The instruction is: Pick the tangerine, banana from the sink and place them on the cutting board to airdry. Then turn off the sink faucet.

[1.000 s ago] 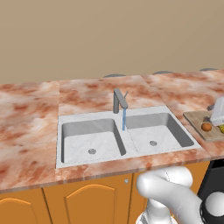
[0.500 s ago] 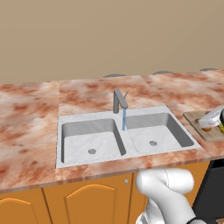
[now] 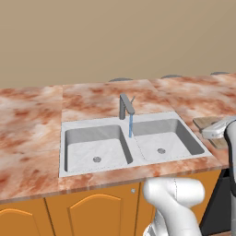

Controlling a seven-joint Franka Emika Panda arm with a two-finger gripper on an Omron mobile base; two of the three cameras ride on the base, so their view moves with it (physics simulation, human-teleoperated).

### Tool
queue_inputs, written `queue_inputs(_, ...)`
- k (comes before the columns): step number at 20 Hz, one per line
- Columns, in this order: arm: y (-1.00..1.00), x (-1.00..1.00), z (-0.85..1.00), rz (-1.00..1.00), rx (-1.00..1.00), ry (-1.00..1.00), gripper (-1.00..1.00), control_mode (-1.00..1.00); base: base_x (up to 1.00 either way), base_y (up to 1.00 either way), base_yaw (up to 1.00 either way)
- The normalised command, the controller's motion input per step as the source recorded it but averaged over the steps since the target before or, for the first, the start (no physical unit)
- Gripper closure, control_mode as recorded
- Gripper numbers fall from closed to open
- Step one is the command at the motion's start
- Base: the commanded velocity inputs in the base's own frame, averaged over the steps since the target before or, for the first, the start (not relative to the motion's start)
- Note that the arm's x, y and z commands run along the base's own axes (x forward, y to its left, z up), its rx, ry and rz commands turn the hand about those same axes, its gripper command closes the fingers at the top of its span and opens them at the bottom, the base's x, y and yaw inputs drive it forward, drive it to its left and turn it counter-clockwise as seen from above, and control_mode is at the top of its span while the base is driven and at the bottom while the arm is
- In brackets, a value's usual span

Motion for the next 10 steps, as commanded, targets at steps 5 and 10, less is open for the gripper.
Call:
queue_inputs(5, 0.0, 0.02, 0.0, 0.17, 0.02, -0.05, -1.0, -1.0, 0.0, 0.0, 0.0)
queue_inputs(10, 0.03, 0.07, 0.0, 0.13, 0.01, -0.07, -1.0, -1.0, 0.0, 0.0, 0.0)
